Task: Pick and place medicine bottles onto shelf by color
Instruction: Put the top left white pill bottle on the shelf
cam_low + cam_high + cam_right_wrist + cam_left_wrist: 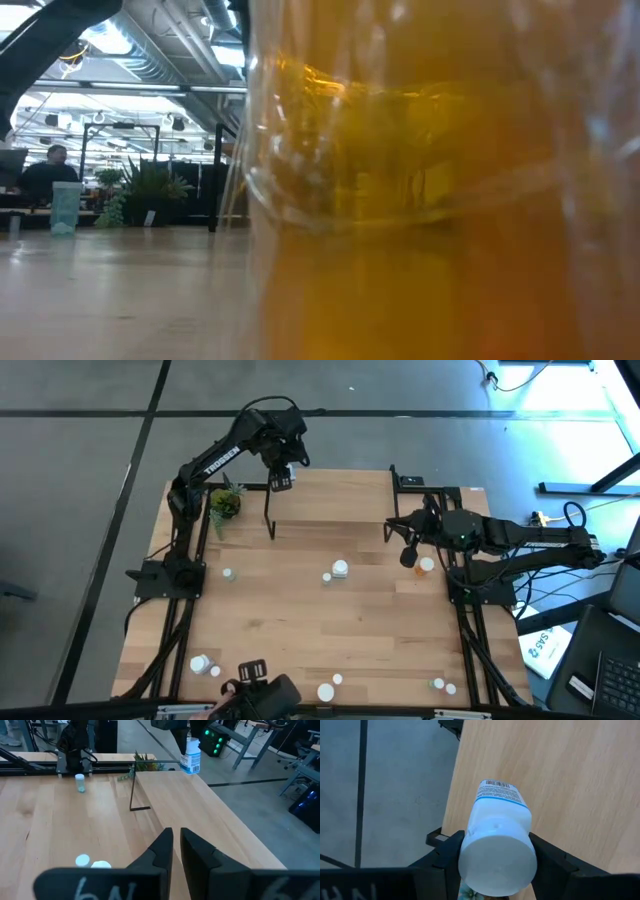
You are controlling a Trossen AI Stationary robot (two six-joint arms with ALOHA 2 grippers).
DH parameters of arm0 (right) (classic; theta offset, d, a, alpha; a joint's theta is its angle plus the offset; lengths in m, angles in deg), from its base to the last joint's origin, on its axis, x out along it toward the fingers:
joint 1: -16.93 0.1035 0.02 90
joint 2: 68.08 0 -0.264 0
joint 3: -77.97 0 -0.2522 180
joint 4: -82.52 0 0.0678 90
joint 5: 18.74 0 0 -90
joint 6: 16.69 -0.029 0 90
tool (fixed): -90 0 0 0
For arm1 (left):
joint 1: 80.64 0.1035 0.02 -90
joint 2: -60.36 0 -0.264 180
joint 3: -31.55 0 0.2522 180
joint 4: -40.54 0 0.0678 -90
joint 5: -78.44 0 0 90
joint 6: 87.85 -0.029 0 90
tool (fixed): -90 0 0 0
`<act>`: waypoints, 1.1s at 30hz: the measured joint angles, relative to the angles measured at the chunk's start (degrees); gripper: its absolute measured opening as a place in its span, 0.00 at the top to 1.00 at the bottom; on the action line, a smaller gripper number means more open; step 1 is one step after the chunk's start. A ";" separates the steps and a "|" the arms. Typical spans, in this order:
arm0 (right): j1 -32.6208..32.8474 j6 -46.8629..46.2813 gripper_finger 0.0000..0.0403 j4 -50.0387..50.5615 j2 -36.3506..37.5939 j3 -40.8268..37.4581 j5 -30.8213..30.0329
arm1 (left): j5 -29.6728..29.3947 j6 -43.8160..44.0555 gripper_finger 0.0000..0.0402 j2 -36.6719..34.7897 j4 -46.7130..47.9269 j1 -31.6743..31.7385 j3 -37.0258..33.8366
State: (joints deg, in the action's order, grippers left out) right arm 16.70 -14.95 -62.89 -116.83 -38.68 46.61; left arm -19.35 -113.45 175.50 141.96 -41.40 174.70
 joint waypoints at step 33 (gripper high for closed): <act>0.04 0.11 0.90 0.02 0.00 0.00 -4.67 | 2.14 1.01 0.58 0.00 2.38 -0.26 -0.02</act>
State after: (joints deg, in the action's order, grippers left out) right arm 16.74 -14.84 -62.87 -116.83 -38.68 41.94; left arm -17.21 -112.43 175.50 144.34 -41.66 174.68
